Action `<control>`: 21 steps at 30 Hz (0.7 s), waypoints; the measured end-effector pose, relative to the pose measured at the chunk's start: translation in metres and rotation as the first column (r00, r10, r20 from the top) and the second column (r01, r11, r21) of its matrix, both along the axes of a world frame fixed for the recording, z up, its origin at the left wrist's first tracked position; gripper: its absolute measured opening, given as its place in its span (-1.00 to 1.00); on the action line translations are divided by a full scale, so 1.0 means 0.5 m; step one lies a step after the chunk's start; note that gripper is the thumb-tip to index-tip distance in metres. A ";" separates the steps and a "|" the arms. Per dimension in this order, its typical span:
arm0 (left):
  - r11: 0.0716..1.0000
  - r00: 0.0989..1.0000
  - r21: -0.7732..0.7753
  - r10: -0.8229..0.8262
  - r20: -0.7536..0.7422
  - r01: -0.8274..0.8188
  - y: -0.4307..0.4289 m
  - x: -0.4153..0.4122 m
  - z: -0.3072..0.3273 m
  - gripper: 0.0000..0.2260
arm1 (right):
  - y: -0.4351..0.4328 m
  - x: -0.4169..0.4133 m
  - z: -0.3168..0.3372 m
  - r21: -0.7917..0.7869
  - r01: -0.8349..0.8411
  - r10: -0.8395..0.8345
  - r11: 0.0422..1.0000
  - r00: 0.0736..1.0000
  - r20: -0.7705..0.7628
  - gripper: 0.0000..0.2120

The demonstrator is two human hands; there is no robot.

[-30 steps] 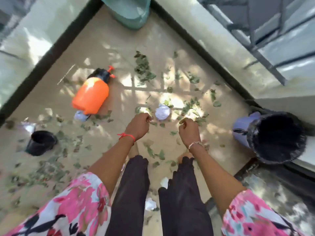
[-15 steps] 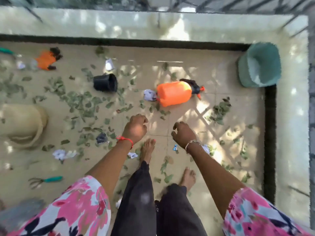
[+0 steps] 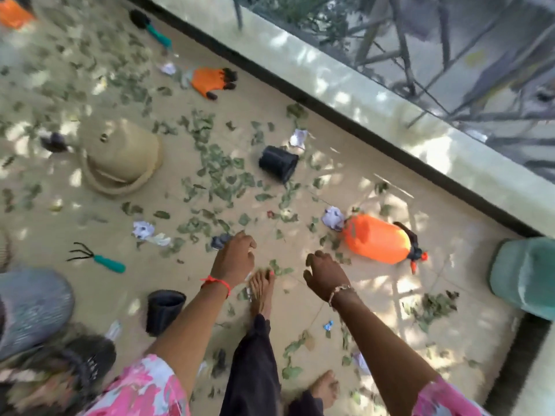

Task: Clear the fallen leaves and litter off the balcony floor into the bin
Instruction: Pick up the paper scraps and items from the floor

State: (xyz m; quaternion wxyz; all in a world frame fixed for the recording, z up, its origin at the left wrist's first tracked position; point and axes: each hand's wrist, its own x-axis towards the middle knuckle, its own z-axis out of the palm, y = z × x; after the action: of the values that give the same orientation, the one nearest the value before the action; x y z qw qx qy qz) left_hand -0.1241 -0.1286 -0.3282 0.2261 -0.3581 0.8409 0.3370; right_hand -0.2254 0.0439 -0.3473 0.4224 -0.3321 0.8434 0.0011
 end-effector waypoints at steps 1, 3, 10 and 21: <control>1.000 1.000 -0.005 0.018 0.000 -0.018 -0.026 0.004 -0.002 -0.76 | -0.026 -0.001 -0.005 0.009 -0.027 0.027 1.000 1.000 0.005 -0.72; 0.999 0.999 -0.013 0.038 -0.013 -0.038 -0.076 0.012 -0.007 -0.78 | -0.075 -0.009 -0.015 0.026 -0.067 0.066 0.997 0.998 0.014 -0.72; 0.987 0.987 -0.116 0.126 0.102 -0.114 -0.253 0.022 0.002 -0.55 | -0.307 -0.069 -0.010 -0.002 -0.107 0.107 0.994 0.994 0.024 -0.71; 0.960 0.953 -0.086 0.275 0.127 -0.266 -0.478 -0.086 -0.011 -0.42 | -0.647 -0.195 -0.014 -0.088 -0.248 0.252 0.965 0.967 0.035 -0.66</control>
State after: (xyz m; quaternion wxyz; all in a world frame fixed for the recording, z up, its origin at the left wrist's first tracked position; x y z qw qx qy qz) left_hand -0.1669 -0.3674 -0.3336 0.2231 -0.4999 0.7772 0.3103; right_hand -0.3227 -0.2798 -0.3541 0.4238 -0.4531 0.7842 0.0118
